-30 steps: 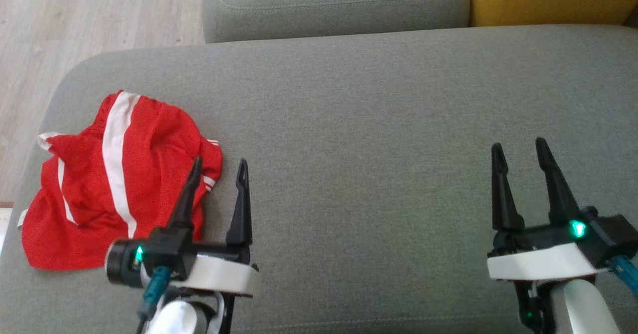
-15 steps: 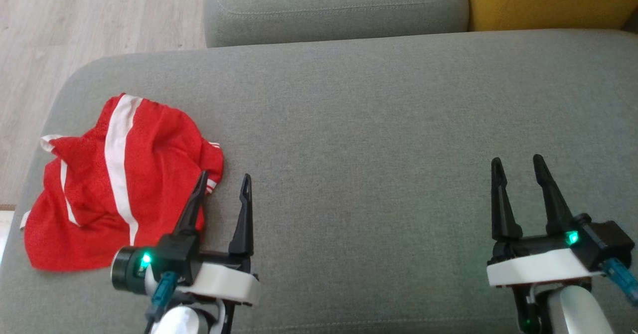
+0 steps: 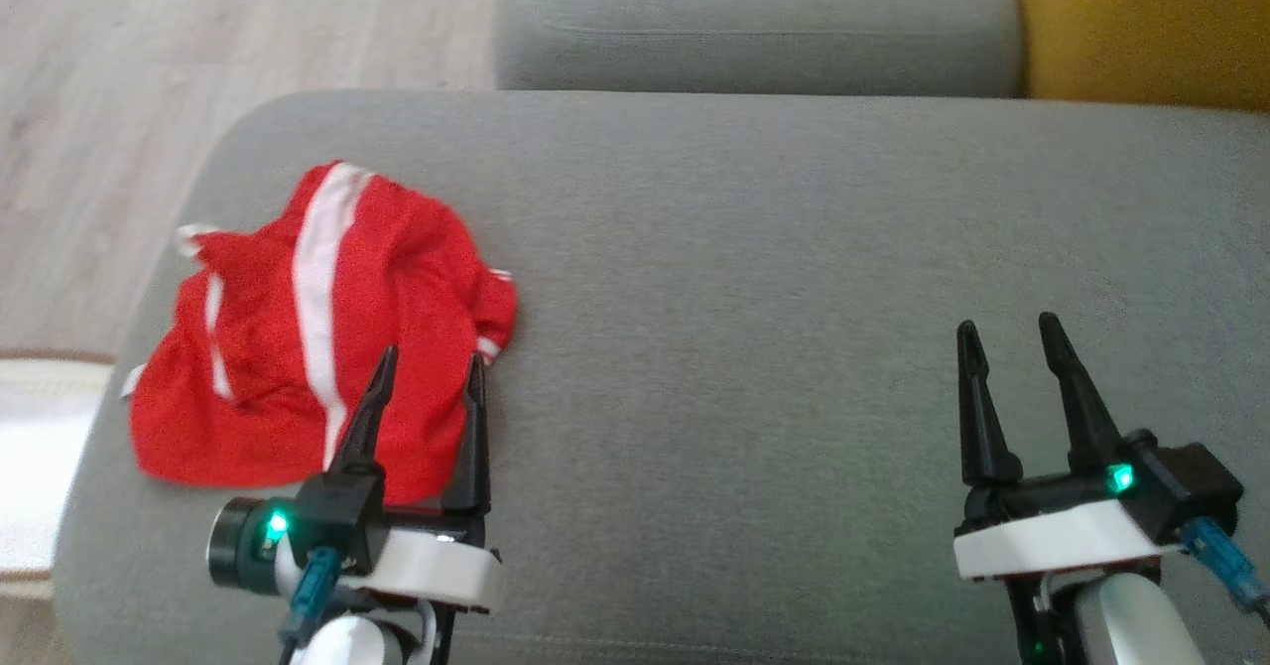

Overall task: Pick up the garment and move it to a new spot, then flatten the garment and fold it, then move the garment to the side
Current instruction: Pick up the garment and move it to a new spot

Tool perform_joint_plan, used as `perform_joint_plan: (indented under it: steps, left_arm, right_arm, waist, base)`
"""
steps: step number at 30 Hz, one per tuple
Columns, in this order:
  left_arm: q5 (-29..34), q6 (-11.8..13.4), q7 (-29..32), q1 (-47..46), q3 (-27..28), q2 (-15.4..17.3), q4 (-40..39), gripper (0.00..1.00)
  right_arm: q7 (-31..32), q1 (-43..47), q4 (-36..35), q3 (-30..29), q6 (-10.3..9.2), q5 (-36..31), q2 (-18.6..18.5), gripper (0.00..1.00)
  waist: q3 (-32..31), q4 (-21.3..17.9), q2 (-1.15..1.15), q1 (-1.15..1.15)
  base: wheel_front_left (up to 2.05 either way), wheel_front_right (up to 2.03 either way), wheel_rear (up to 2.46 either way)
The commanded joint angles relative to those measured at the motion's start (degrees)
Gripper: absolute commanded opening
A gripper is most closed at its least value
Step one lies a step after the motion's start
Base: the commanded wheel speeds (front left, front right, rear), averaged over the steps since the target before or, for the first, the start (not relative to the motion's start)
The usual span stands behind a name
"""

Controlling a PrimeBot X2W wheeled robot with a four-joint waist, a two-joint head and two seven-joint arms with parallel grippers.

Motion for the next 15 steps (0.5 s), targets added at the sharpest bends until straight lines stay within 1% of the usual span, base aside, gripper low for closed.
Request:
perform_joint_plan:
  steps: [1,9,15]
  left_arm:
    - [0.6,-0.2,-0.5,-1.6,2.5,-0.1,-1.7,1.00]
    - [1.8,-0.8,-0.5,-0.8,4.0,-0.1,-1.8,1.00]
    - [2.3,-1.0,-0.5,0.2,4.8,-0.1,-2.2,1.00]
  right_arm:
    - [-0.6,-0.6,-1.9,1.6,0.24,0.7,-0.4,1.00]
    - [-0.6,0.3,-1.8,2.5,0.24,1.3,-0.4,1.00]
    - [-0.6,0.6,-1.6,3.5,0.24,1.8,-0.4,1.00]
  waist:
    - [-0.5,3.1,0.00,0.00]
    - [-1.4,11.8,0.00,0.00]
    - [-1.9,16.5,0.00,0.00]
  base:
    - [0.00,0.00,0.00]
    - [0.00,0.00,0.00]
    - [0.00,0.00,0.00]
